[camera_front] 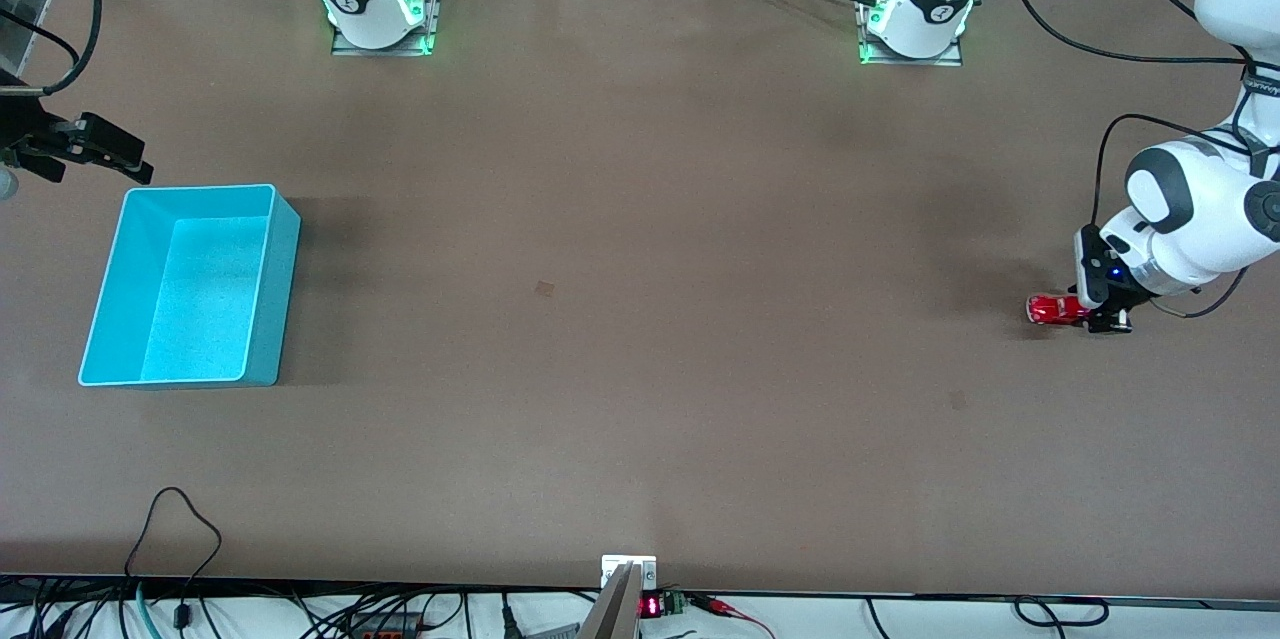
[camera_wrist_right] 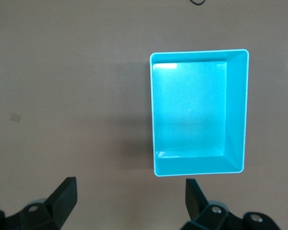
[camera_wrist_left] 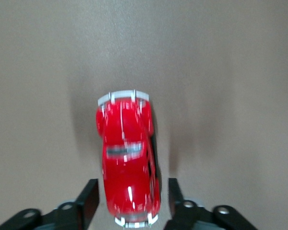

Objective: Wind red beetle toy and store in blue box
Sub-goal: 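Open the left gripper, releasing the car to roll toward the box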

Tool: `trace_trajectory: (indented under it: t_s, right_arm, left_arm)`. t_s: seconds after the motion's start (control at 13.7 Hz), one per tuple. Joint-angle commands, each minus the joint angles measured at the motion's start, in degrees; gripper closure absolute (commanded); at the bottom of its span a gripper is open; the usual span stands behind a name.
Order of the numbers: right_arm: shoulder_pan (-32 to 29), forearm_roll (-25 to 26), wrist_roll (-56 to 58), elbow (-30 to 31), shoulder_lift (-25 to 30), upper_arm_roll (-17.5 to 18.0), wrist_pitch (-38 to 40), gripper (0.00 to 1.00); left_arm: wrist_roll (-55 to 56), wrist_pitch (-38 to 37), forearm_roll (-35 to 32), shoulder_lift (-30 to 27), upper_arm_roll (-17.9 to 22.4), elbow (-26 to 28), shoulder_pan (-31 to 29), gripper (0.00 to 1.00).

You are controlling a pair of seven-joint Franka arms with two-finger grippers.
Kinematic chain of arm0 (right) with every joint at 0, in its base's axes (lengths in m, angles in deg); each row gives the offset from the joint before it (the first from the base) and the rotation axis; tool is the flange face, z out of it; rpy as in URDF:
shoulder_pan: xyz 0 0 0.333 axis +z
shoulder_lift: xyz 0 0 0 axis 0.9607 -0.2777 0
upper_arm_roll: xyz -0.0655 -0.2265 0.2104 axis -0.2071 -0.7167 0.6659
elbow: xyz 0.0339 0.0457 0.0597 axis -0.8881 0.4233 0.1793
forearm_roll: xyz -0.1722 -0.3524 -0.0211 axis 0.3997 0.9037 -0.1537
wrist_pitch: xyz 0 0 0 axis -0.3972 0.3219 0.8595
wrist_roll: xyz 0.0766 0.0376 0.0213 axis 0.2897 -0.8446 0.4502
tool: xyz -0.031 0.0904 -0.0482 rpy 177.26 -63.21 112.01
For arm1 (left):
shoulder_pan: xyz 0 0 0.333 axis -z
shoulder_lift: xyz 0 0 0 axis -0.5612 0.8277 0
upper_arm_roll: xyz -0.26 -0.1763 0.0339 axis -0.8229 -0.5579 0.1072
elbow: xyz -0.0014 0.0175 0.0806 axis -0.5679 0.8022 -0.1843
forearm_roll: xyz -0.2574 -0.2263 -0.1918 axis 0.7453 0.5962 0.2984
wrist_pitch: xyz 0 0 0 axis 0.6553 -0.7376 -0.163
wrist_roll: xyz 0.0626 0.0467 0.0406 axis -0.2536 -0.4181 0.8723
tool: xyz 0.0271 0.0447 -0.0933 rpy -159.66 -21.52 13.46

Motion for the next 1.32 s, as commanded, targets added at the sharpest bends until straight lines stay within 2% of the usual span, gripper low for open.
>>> trace_trajectory:
  t_s: [0.0,0.29,0.44,0.66,0.88,1.24]
  right_arm:
    - [-0.1,0.1,-0.8,0.6,0.5,0.2,-0.5,0.00]
    - [-0.1,0.1,-0.8,0.6,0.5,0.2,-0.5,0.00]
    - [-0.1,0.1,-0.8,0.6,0.4,0.2,-0.6,0.00]
    - [-0.1,0.1,-0.8,0.6,0.1,0.2,-0.6,0.00]
    - [-0.2,0.1,-0.8,0.5,0.2,0.2,-0.6,0.00]
    - [-0.1,0.1,-0.8,0.5,0.2,0.2,-0.6,0.00]
  left_arm:
    - [-1.2,-3.4,1.1,-1.1,-1.2,-1.6,-0.2,0.00]
    - [1.8,-13.2,1.2,-6.4,-1.2,-1.6,-0.4,0.00]
    - [3.8,-18.8,1.0,-10.3,-1.2,-3.2,-0.3,0.00]
    - [6.7,-31.5,0.5,-10.7,-1.1,-11.3,-0.3,0.00]
    - [9.0,-40.0,0.4,-10.8,-1.1,-18.8,-0.3,0.00]
    - [19.3,-52.7,-1.3,-11.1,-1.5,-26.1,0.1,0.00]
